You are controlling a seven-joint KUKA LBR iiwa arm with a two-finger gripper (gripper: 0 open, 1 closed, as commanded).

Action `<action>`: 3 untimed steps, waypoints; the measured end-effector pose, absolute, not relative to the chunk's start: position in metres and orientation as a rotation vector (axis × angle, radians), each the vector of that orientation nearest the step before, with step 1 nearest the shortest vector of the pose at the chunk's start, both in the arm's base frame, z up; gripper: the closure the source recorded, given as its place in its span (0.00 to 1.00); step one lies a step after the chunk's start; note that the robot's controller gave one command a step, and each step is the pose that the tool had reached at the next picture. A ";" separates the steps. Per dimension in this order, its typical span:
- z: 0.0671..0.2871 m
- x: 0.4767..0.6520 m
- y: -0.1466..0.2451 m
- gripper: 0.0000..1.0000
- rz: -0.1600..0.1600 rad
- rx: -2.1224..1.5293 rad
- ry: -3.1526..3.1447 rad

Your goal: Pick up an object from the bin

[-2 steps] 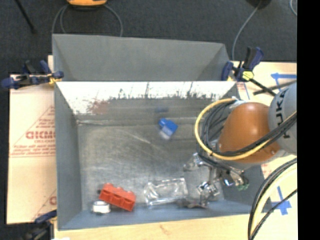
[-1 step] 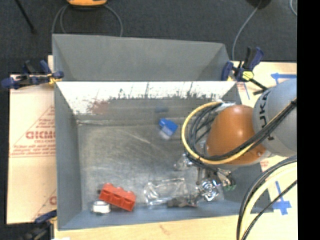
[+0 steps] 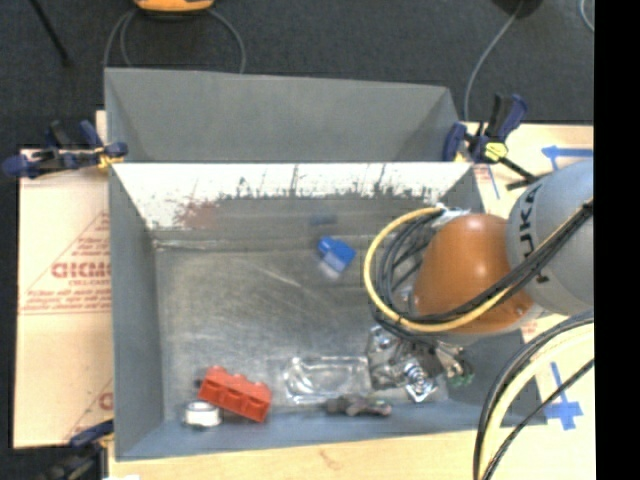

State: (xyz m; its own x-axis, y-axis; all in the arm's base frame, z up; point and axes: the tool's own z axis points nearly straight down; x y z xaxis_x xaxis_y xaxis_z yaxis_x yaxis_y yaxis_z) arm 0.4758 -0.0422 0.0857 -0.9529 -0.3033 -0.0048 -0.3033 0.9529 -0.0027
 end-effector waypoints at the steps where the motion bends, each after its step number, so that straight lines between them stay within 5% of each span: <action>1: 0.086 0.480 -0.042 0.00 -0.005 -0.478 3.085; 2: 0.077 0.481 -0.023 0.00 -0.016 -0.412 3.082; 3: 0.076 0.479 -0.022 1.00 -0.011 -0.416 3.089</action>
Offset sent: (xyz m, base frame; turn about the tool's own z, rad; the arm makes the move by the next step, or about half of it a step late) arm 0.0000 0.0000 0.0000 0.0000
